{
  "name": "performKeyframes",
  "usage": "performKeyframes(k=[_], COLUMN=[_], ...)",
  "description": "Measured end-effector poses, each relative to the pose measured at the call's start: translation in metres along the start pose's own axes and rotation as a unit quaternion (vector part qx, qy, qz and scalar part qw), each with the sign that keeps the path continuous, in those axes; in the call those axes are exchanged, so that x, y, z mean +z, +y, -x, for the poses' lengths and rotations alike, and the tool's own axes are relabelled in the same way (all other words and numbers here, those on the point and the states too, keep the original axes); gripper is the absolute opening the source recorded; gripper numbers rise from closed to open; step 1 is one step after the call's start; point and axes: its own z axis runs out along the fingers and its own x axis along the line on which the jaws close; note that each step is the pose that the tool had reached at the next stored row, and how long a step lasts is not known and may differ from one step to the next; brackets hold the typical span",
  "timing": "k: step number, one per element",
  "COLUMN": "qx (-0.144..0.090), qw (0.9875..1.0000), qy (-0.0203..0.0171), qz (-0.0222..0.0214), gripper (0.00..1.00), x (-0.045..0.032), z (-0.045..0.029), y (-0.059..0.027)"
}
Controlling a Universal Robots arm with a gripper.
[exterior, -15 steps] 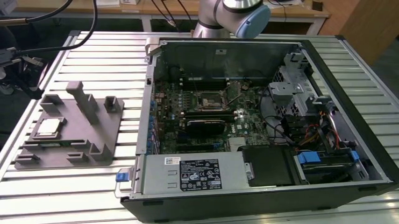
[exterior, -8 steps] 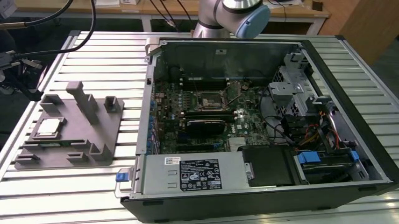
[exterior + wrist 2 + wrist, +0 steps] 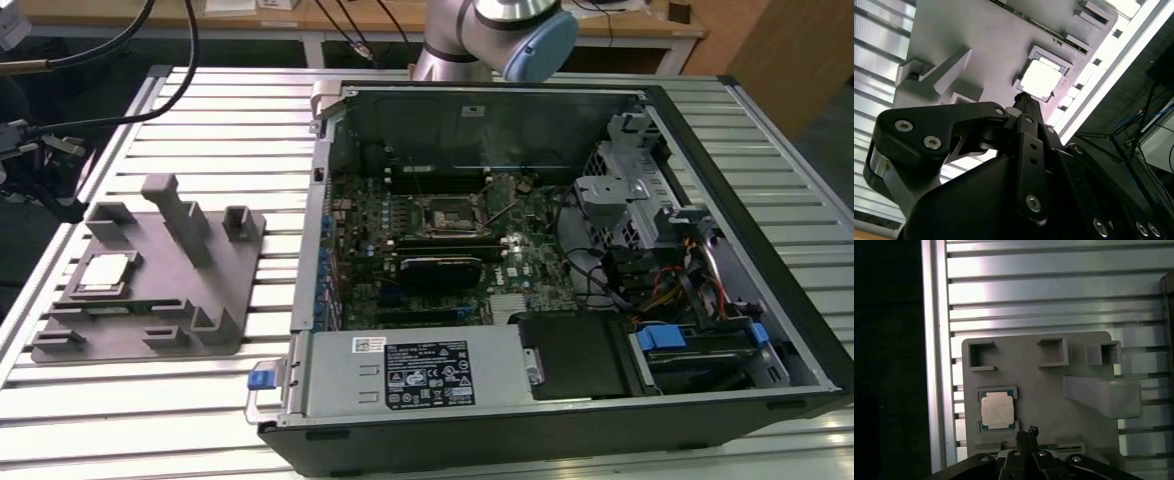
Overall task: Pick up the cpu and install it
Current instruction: 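Pick up the cpu and move it towards the insertion slot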
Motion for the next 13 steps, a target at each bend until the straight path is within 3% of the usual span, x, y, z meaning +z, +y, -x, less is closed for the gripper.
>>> performKeyframes(k=[13], qx=[0.000], qw=[1.0000], qy=[0.0000], qz=[0.0000], gripper=[0.11], x=[0.0195], z=[-0.0099], y=[-0.0023])
